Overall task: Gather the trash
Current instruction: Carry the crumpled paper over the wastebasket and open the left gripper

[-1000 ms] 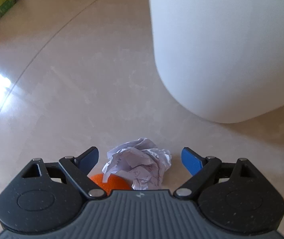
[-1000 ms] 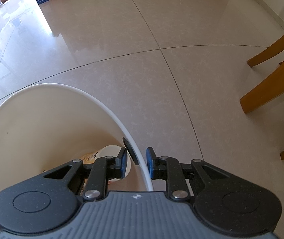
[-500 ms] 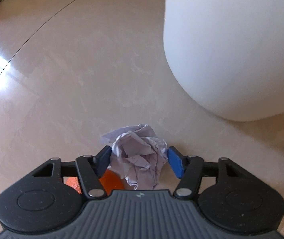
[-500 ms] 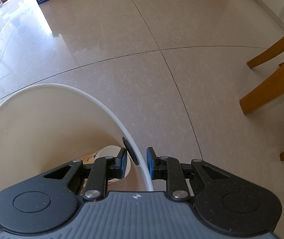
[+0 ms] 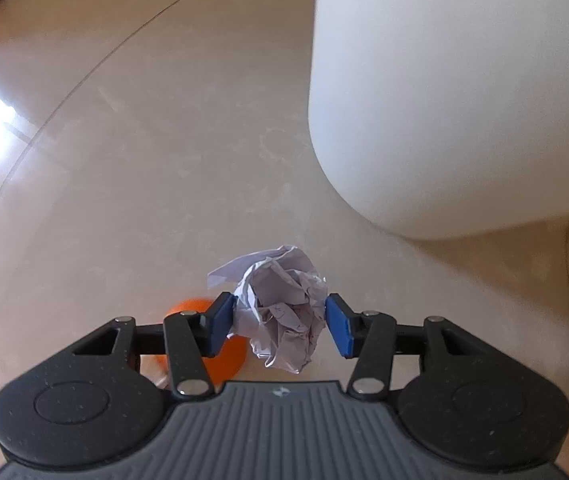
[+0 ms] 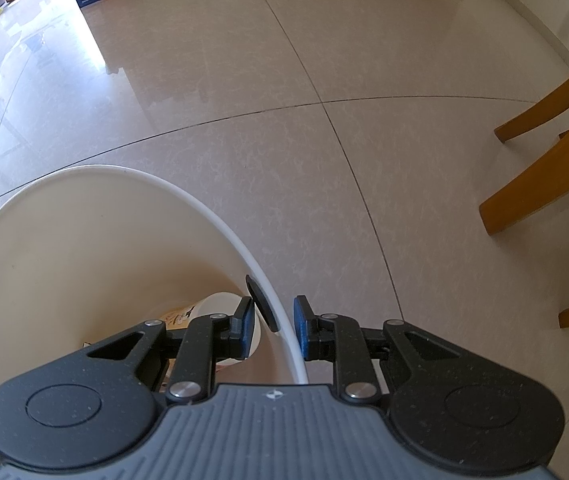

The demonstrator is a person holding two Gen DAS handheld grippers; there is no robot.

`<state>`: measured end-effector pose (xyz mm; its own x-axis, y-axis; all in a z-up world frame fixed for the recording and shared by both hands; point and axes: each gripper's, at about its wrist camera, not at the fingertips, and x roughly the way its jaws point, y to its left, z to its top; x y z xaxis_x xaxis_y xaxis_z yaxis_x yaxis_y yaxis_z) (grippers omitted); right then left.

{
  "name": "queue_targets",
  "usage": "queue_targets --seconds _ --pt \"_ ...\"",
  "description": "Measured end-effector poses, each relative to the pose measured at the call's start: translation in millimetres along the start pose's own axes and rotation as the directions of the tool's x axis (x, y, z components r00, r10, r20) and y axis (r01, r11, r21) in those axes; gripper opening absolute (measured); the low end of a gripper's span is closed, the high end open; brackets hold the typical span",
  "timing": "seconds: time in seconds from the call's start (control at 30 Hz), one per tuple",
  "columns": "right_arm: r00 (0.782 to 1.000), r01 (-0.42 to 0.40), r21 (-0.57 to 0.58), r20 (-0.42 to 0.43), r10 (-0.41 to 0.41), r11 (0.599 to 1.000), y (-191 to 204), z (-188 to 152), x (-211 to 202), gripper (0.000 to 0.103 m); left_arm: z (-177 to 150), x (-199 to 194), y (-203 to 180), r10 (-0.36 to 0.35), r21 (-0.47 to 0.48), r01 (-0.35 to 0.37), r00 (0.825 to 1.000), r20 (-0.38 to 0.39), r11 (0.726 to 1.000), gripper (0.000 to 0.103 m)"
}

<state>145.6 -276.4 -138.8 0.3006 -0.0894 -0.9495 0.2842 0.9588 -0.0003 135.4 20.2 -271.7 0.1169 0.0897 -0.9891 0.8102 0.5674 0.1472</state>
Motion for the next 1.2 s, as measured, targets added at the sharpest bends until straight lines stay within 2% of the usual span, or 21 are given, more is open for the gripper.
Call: queue_targets --seconds 0.13,0.3,0.37,0.53,0.63,0.83,0.9,0.97,1.07,1.2 --pt "1.0 -0.008 0.007 -0.006 0.008 1.0 -1.6 1.8 0.3 0.024 -2.1 -51.6 5.6 0.03 0.033 -0.03 0.999 0.011 0.999 0.05" --pt "1.0 0.0 -0.002 -0.016 0.0 1.0 0.1 6.1 0.6 0.024 11.2 -134.1 6.4 0.017 -0.005 -0.017 0.997 0.081 1.0 0.051" --pt "1.0 0.0 -0.002 -0.018 0.0 1.0 1.4 7.8 1.2 0.024 22.1 -164.4 -1.6 0.024 0.0 -0.024 0.993 0.112 1.0 0.051" --pt "1.0 -0.001 0.006 -0.029 0.001 1.0 1.4 10.5 2.1 0.024 58.0 -215.6 -37.0 -0.027 0.054 0.017 0.981 0.194 0.998 0.052" --pt "0.999 -0.001 0.003 -0.033 0.001 1.0 1.4 12.2 2.3 0.024 78.7 -223.9 -56.9 -0.052 0.071 0.036 0.973 0.225 0.997 0.052" --pt "1.0 -0.007 -0.009 -0.025 0.006 1.0 0.1 9.7 3.3 0.024 115.8 -194.5 -76.4 -0.055 0.049 0.045 0.973 0.226 0.998 0.053" --pt "1.0 -0.003 -0.018 -0.015 0.003 1.0 1.4 7.9 3.0 0.024 120.8 -185.0 -77.9 -0.047 0.039 0.039 0.972 0.23 0.998 0.061" --pt "1.0 -0.002 -0.021 -0.007 0.002 1.0 1.9 5.9 2.3 0.024 124.6 -177.5 -77.9 -0.032 -0.006 0.034 0.972 0.231 0.999 0.086" --pt "1.0 -0.017 -0.02 -0.006 0.017 1.0 -0.1 3.4 2.1 0.023 127.8 -171.0 -77.7 -0.009 -0.036 0.018 0.974 0.226 0.999 0.086" --pt "0.999 -0.048 -0.017 -0.001 0.048 0.999 -6.0 2.0 2.1 0.022 130.0 -171.1 -80.4 0.038 -0.061 -0.028 0.982 0.182 0.998 0.087"
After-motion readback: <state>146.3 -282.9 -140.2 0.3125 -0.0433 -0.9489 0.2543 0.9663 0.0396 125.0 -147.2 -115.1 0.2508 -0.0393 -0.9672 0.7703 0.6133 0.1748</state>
